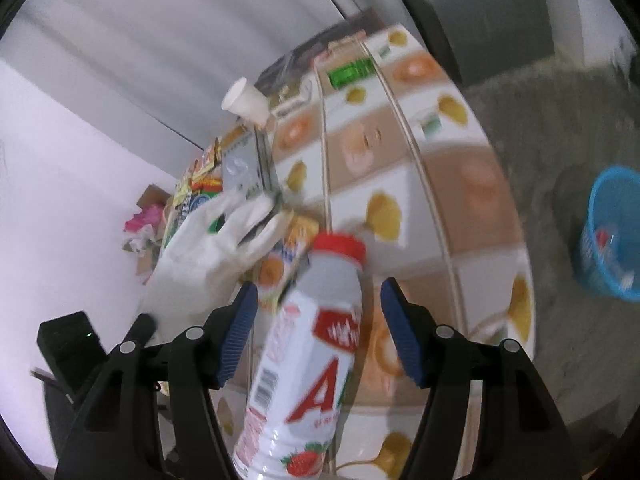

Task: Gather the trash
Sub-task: 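Hold the glove in the left tool while the right tool grasps the yellow snack bag, then carry the glove in the left tool while the right tool carries the yellow bag to the wastebasket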

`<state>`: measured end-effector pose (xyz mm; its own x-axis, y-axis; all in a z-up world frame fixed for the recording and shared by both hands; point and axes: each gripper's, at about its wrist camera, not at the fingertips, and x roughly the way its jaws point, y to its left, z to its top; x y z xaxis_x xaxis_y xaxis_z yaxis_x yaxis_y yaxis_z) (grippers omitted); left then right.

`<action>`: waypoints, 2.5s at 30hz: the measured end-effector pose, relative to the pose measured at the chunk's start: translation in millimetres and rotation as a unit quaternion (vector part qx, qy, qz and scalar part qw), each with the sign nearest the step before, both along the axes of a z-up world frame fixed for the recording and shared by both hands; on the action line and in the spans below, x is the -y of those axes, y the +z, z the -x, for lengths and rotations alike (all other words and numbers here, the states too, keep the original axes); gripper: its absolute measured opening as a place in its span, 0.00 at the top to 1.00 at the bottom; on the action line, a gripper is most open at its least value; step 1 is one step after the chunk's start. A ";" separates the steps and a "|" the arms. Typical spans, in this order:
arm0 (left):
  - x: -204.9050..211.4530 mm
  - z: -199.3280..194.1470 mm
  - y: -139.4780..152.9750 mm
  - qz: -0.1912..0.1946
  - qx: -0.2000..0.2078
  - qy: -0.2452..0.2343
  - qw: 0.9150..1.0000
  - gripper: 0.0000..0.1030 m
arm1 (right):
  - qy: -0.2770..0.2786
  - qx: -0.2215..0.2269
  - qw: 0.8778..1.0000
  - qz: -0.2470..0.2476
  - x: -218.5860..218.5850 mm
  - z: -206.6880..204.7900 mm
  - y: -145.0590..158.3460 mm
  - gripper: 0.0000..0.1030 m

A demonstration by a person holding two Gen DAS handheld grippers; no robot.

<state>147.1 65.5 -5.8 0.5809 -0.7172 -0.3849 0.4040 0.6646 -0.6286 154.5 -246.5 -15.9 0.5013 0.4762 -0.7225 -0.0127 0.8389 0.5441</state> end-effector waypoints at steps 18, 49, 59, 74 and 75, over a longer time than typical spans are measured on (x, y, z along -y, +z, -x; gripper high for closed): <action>-36.8 -1.9 4.0 -0.013 0.014 0.066 0.998 0.95 | 0.177 -0.119 0.969 0.126 -82.7 -95.2 -33.4 0.39; -47.8 2.8 9.7 0.018 0.028 0.068 0.997 0.95 | 0.190 -0.085 0.966 0.153 -109.2 -94.9 -26.0 0.97; -52.5 10.8 48.9 0.057 0.081 0.073 0.992 0.95 | 0.159 -0.030 0.978 0.130 -91.6 -93.4 21.2 0.97; 1.7 46.3 98.5 0.041 0.122 0.010 0.992 0.95 | 0.066 0.055 0.992 0.090 10.4 -21.9 94.6 0.97; 9.2 48.7 99.8 0.039 0.123 0.001 0.992 0.95 | 0.054 0.057 0.993 0.090 25.5 -12.8 97.8 0.97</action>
<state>98.3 56.3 94.0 0.6524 -0.7374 -0.1750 0.5494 0.6192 -0.5610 167.3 -272.0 81.9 0.5378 0.3987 -0.7429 -0.1598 0.9134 0.3745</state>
